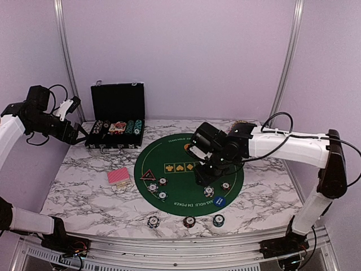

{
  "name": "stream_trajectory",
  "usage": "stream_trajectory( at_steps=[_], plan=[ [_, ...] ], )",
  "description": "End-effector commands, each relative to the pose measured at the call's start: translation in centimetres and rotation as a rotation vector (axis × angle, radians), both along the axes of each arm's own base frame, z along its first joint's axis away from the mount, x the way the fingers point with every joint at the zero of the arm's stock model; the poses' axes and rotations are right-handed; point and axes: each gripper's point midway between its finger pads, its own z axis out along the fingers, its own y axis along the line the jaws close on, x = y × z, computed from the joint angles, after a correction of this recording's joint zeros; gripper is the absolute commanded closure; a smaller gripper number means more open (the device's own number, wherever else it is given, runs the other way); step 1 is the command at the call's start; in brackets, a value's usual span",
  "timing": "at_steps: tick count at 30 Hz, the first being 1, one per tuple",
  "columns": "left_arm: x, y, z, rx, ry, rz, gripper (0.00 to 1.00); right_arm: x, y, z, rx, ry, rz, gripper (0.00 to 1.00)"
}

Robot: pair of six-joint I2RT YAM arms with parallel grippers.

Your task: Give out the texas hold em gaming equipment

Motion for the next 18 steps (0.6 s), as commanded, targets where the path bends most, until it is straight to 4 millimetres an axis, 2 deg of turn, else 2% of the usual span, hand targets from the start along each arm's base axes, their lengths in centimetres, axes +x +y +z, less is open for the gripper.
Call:
stream_trajectory(
  at_steps=[1, 8, 11, 18],
  plan=[
    [-0.5, -0.2, 1.0, -0.005, -0.011, -0.003, 0.01, 7.1, 1.0, 1.4, -0.002, -0.109, -0.024, 0.82],
    [-0.8, -0.1, 1.1, -0.001, -0.016, 0.003, 0.01, 16.2, 3.8, 0.8, 0.062, -0.165, -0.072, 0.83],
    [-0.9, -0.2, 1.2, -0.01, -0.015, 0.004, 0.01, 19.3, 4.2, -1.2, 0.055, -0.161, -0.11, 0.87],
    [-1.2, -0.1, 1.0, 0.002, -0.018, 0.005, 0.01, 22.8, 4.0, -4.8, 0.038, -0.157, -0.158, 0.87]
  ],
)
